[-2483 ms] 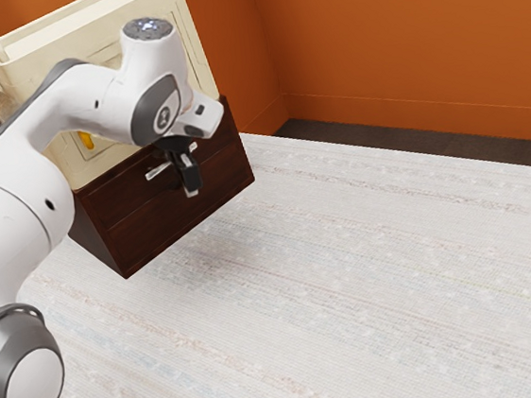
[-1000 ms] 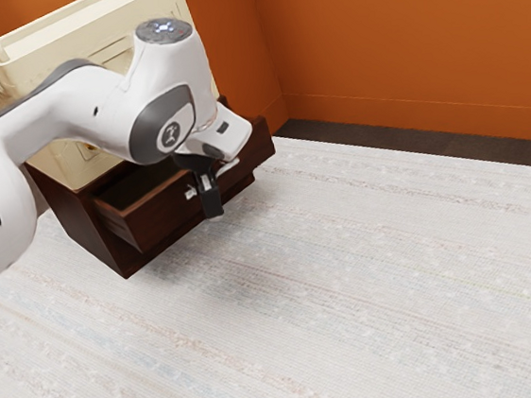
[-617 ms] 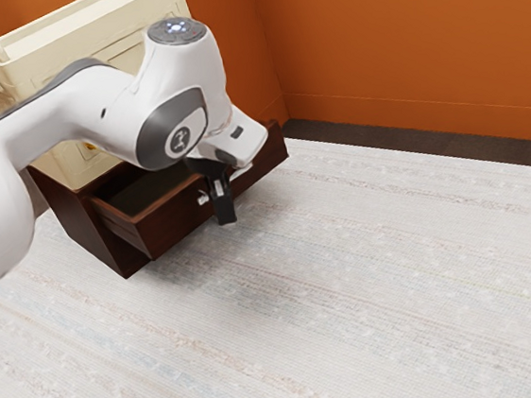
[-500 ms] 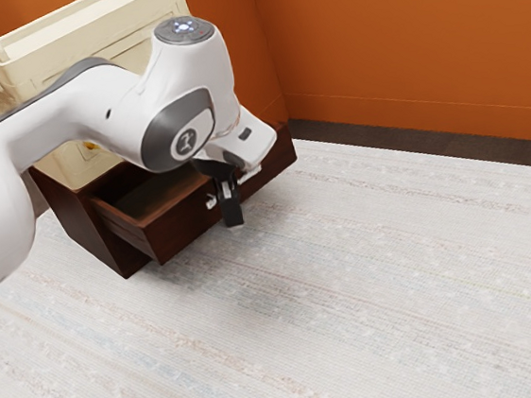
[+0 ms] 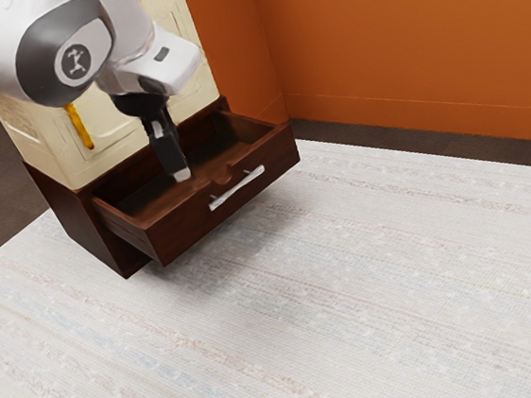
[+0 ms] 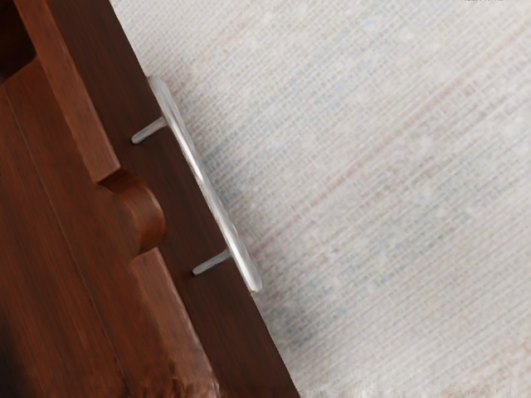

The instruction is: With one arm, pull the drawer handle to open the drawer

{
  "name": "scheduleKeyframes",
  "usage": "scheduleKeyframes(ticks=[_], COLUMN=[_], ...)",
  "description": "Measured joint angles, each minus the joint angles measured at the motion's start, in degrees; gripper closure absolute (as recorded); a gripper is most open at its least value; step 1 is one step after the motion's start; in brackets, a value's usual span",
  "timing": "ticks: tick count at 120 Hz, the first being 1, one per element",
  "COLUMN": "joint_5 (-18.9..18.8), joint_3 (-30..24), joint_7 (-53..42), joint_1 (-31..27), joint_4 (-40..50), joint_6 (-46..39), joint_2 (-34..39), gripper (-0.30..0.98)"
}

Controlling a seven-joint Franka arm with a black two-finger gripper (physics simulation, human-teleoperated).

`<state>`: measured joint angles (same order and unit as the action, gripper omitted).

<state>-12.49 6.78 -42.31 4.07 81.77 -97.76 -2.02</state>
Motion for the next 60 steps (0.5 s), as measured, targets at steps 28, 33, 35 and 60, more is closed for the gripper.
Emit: scheduleKeyframes(ticks=[28, 33, 35, 60], joint_5=[3.59, 3.83, 3.90, 4.31], joint_3=[0.30, 0.32, 0.33, 0.40], joint_7=[1.86, 2.10, 2.19, 3.10], joint_1=[-2.95, -3.56, -3.78, -4.67], joint_4=[-1.03, -1.05, -1.05, -1.00], joint_6=[8.99, 9.87, 10.17, 12.45], joint_2=[3.88, 3.86, 3.85, 3.79], gripper=[0.00, 0.00, 0.00, 0.00])
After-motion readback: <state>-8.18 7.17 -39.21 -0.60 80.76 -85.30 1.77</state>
